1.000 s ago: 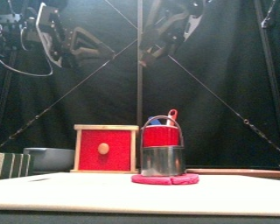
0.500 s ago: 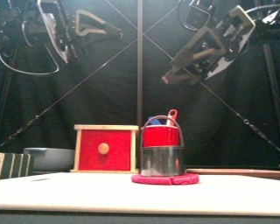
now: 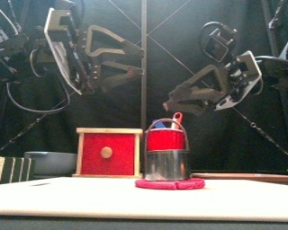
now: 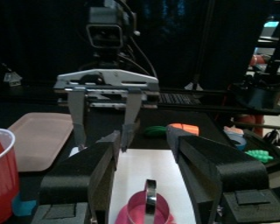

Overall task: Get the cutter from the drawer then cut the dough then place the extra dough in the bowl
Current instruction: Cut the dough

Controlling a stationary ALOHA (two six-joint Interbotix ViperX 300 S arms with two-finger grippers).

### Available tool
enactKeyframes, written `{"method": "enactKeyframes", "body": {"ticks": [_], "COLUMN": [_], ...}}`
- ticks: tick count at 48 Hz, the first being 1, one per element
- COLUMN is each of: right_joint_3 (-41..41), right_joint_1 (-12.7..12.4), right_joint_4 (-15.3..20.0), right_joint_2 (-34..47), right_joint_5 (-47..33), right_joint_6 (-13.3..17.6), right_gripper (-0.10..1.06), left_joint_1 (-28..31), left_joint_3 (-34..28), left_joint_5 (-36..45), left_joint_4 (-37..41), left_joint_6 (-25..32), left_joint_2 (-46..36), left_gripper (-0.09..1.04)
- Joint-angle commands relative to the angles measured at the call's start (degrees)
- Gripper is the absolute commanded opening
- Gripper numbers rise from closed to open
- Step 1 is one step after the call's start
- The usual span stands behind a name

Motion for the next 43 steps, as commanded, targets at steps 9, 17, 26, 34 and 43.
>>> {"method": "enactKeyframes", "body": {"ticks": [9,17,26,34,43], "right_joint_3": [-0.6,-0.8,-1.1,-2.5,-3.3], "right_joint_1": [14.3,16.3,16.0,13.9,12.2], "right_joint_4": [18.9,20.2,20.7,20.0,19.1], "right_joint_2": [0.7,1.2,3.7,5.4,6.2], "right_joint_5": [-1.8,-1.9,-1.9,-1.6,-1.1], "right_joint_6": [-7.7,-8.2,-7.9,-8.1,-7.9], "right_gripper": [0.86,0.86,0.86,0.86,0.86], "left_joint_1": [0.3,0.4,0.7,0.8,0.7], "left_joint_3": [-1.3,-4.0,-7.6,-10.3,-10.5], "left_joint_5": [4.2,11.5,19.8,22.3,22.6], "left_joint_4": [-0.8,-0.8,-0.7,-0.7,-0.8], "left_joint_6": [1.3,1.4,1.4,1.4,1.3], "left_joint_2": [1.5,2.4,4.2,7.3,8.3], "left_gripper": [0.84,0.83,0.83,0.83,0.83]}}
